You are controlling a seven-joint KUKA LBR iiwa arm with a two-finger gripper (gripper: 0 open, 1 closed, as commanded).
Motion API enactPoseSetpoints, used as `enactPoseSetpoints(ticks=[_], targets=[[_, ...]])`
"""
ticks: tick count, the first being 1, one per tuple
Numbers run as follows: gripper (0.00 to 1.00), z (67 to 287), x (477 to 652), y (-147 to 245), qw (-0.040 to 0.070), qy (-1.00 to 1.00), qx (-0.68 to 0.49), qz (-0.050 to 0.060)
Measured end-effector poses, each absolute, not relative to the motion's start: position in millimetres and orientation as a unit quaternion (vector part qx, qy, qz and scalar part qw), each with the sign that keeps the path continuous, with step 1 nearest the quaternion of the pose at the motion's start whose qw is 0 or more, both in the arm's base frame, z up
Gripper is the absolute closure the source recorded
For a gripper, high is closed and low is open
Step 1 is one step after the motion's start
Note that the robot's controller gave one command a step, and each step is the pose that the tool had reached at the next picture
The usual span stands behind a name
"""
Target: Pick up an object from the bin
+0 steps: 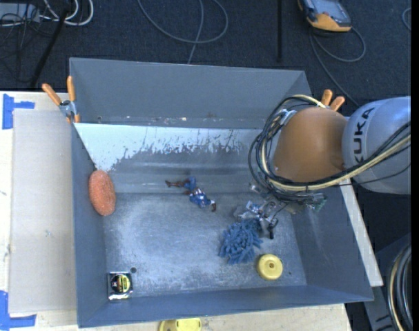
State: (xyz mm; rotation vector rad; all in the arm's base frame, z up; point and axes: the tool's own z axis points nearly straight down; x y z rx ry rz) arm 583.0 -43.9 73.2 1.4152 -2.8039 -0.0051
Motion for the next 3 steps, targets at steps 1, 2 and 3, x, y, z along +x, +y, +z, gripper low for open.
enactPoseSetpoints(ticks=[1,2,3], targets=[[1.0,83.7,582.8,-43.4,0.001,-0.893,0.451,-0.001],[1.0,93.4,583.3,-43.1,0.0,-0.893,0.45,-0.001],[1.0,103.7,582.0,-42.5,0.002,-0.893,0.45,-0.002]])
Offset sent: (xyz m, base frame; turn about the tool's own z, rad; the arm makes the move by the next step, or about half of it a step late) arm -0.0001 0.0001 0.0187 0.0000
